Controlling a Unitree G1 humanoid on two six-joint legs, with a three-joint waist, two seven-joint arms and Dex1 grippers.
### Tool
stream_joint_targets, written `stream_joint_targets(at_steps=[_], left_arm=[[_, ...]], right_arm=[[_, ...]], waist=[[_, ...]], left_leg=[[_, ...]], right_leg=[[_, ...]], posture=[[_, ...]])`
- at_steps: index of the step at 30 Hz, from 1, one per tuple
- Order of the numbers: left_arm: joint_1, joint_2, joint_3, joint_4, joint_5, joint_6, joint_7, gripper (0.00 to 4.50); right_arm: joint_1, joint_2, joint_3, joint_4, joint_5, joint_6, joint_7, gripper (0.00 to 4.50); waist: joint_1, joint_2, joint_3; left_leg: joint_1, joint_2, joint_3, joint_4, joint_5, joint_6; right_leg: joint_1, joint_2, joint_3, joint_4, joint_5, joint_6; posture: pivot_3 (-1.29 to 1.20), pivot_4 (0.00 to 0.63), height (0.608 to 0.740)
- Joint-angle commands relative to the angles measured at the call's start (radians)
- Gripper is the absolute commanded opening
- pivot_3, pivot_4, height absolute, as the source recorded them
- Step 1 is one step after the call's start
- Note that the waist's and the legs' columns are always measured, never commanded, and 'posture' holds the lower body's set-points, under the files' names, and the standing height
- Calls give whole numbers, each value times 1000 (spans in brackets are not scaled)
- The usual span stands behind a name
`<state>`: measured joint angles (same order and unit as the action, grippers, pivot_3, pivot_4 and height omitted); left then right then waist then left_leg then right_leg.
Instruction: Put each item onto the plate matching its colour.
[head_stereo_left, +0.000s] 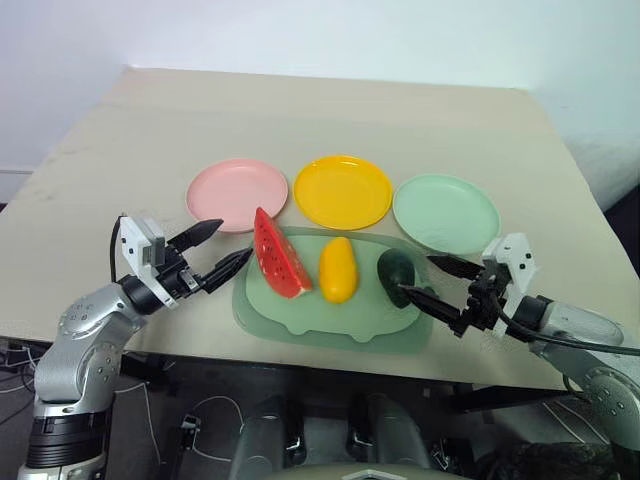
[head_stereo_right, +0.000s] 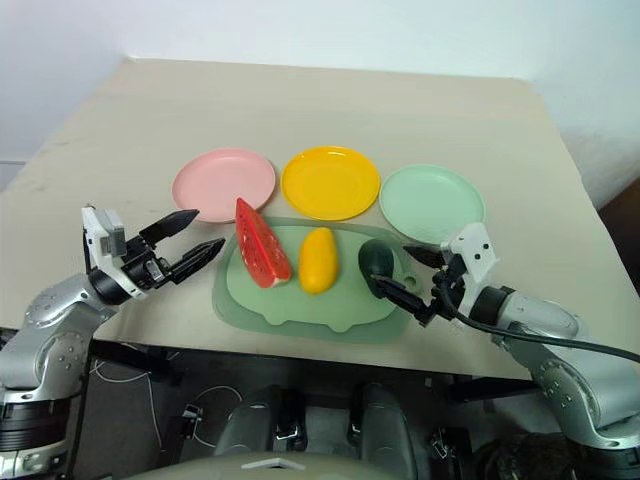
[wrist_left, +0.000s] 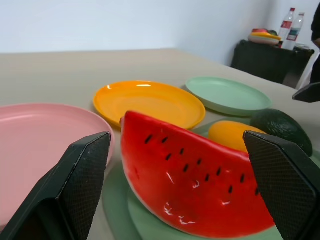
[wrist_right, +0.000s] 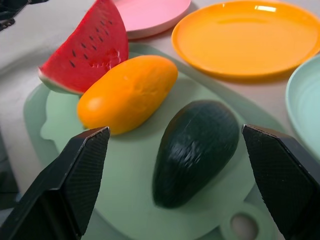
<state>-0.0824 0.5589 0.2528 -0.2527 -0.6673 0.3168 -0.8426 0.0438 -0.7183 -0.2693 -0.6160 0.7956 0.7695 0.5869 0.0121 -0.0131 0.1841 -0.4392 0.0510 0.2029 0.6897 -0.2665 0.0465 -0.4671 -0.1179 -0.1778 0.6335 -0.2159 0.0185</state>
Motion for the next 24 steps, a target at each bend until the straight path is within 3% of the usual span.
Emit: stream_joint_targets(at_steps=[1,15,24], left_arm=[[0,-1,0,-56,-16,4,5,4456],[-12,-4,2,-51,-17,19,1,4456],[-18,-12,-2,-43,-6,9,2,4456]], right_arm=[[-6,-10,-44,-16,27,8,-9,4500],[-139,9,73,43,12,176,-120,4500],[-241,96,199,102,-31,238,-176,4500]], waist=[[0,0,0],[0,0,0],[-1,0,0]], left_leg=[[0,0,0,0,0,0],[0,0,0,0,0,0],[-1,0,0,0,0,0]], right_leg=[[0,0,0,0,0,0],[0,0,0,0,0,0],[-2,0,0,0,1,-1]], posture=[[0,150,696],[0,150,696],[0,150,696]])
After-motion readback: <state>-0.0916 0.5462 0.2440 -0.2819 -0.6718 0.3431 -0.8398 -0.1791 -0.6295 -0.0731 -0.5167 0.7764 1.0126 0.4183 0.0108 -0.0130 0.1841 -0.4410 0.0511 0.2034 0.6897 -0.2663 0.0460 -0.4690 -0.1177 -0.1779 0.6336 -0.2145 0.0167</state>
